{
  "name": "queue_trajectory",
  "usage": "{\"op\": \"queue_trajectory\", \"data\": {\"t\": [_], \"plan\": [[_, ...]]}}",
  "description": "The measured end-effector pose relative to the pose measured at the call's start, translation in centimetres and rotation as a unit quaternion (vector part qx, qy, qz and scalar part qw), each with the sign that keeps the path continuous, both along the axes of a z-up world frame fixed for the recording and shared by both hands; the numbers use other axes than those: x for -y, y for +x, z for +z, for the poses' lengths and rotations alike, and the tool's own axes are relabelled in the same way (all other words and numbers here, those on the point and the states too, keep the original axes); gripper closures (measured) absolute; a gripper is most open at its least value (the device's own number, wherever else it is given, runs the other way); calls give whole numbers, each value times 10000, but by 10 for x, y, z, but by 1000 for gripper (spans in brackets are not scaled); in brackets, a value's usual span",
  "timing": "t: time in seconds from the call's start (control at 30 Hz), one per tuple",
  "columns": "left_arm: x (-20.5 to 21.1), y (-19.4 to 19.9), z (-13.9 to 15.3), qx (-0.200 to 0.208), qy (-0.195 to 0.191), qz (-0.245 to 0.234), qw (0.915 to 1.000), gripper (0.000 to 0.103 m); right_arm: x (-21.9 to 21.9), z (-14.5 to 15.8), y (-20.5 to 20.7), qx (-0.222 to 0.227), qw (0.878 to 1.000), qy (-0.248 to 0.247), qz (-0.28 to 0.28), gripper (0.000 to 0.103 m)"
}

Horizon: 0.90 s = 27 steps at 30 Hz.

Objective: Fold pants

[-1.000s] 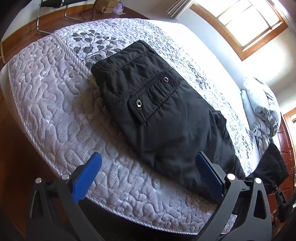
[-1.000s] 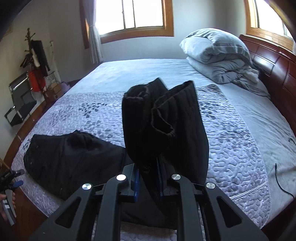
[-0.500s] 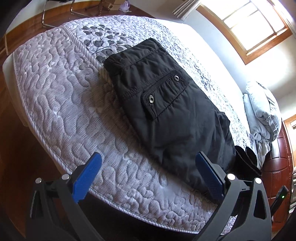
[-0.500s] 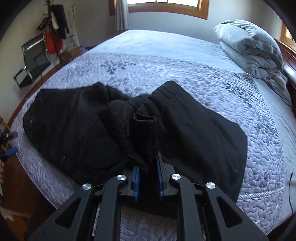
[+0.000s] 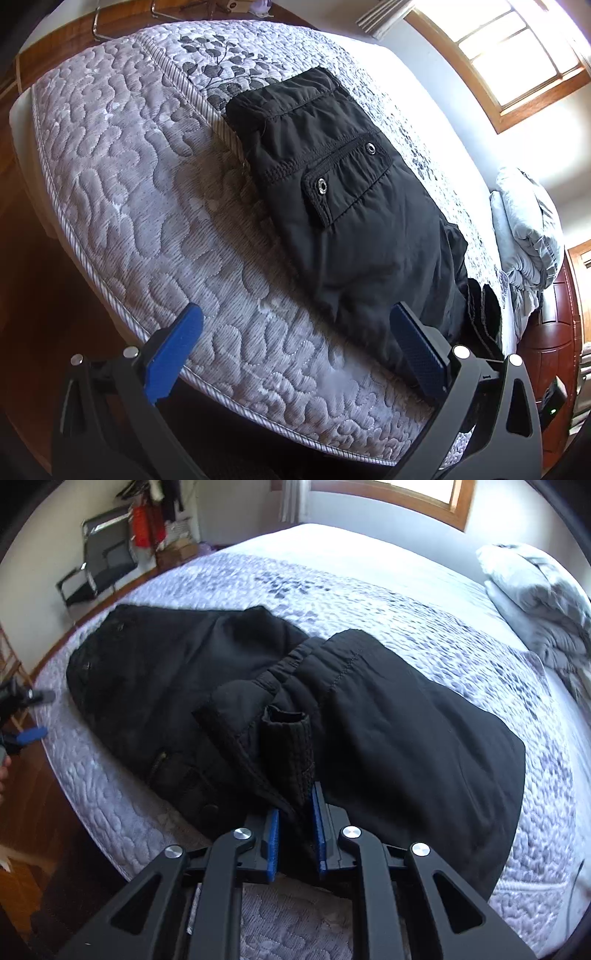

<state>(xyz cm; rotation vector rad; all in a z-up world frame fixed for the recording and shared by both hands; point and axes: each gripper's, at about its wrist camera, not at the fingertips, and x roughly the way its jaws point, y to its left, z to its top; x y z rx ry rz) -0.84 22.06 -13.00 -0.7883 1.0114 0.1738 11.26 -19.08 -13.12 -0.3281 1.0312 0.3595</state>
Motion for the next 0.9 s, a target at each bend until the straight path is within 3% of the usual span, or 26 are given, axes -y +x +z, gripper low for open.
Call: {"op": "queue_trajectory", "data": {"t": [0.23, 0.47, 0.53, 0.6, 0.63, 0.77, 0.8, 0.9], "plan": [[3, 0, -4, -57, -25, -21, 10000, 3, -11, -23, -11, -199, 9991, -117, 349, 87], [9, 1, -8, -97, -28, -32, 9999, 3, 3, -28, -2, -334, 9987, 334, 200, 81], [10, 2, -9, -112, -67, -49, 9999, 3, 5, -28, -2, -452, 9977, 444, 251, 73], [12, 3, -9, -125, -79, -82, 9999, 3, 6, -25, -4, -683, 9954, 604, 301, 42], [13, 4, -9, -132, -69, -106, 9998, 3, 8, -20, -8, -743, 9936, 776, 356, 36], [15, 7, -9, -153, -51, -137, 9998, 3, 20, 9, -25, -613, 9902, 1150, 506, 33], [15, 7, -10, -157, -56, -131, 9998, 3, 30, 21, -26, -492, 9889, 1331, 435, 33], [15, 11, -10, -177, -90, -142, 9997, 3, 59, 42, -15, -127, 9917, 1280, -48, 34]]}}
